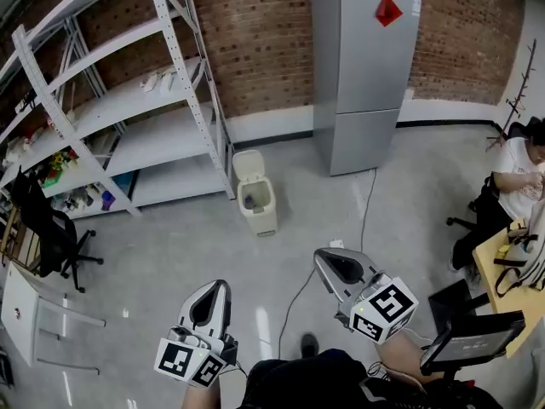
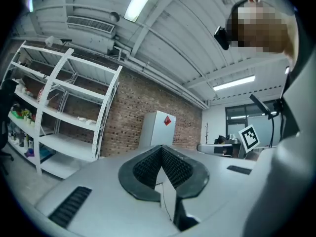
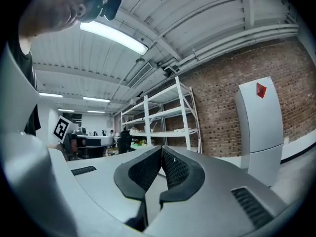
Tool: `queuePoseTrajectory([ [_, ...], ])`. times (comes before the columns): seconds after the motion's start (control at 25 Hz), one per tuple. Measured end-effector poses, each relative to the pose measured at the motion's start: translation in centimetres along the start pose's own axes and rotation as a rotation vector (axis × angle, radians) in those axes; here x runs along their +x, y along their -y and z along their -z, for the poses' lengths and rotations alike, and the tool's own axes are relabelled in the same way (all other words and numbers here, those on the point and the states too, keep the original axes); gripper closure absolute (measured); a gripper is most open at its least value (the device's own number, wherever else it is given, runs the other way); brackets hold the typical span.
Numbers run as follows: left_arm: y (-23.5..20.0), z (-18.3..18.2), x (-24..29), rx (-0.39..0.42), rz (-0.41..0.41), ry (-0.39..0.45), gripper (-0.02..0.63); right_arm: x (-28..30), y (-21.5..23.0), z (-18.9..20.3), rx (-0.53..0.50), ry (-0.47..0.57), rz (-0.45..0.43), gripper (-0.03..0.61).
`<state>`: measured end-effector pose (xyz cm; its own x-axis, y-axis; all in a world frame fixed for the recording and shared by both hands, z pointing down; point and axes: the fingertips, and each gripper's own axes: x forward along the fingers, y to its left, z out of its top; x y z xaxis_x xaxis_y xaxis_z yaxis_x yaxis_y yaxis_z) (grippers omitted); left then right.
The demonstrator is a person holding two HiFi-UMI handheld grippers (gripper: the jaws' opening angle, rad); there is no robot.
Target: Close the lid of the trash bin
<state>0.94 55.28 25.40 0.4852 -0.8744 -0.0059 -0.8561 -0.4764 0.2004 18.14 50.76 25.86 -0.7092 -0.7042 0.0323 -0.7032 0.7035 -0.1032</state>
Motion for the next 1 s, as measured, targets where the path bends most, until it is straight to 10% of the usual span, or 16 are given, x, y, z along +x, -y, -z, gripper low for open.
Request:
queuePoseTrajectory([
  [0.56,-5.9,0.1,10.5,-0.015,-0.03,-0.023,0.615,8.5,9.7,0.7,0.045,-0.003,0.014,0.571],
  [1.0,-21.0,-1.9,20.5,-0.041,-0.019,0.024,0.615,24.6,15.5,0.2,0.029,-0.046,0.069,0.571],
])
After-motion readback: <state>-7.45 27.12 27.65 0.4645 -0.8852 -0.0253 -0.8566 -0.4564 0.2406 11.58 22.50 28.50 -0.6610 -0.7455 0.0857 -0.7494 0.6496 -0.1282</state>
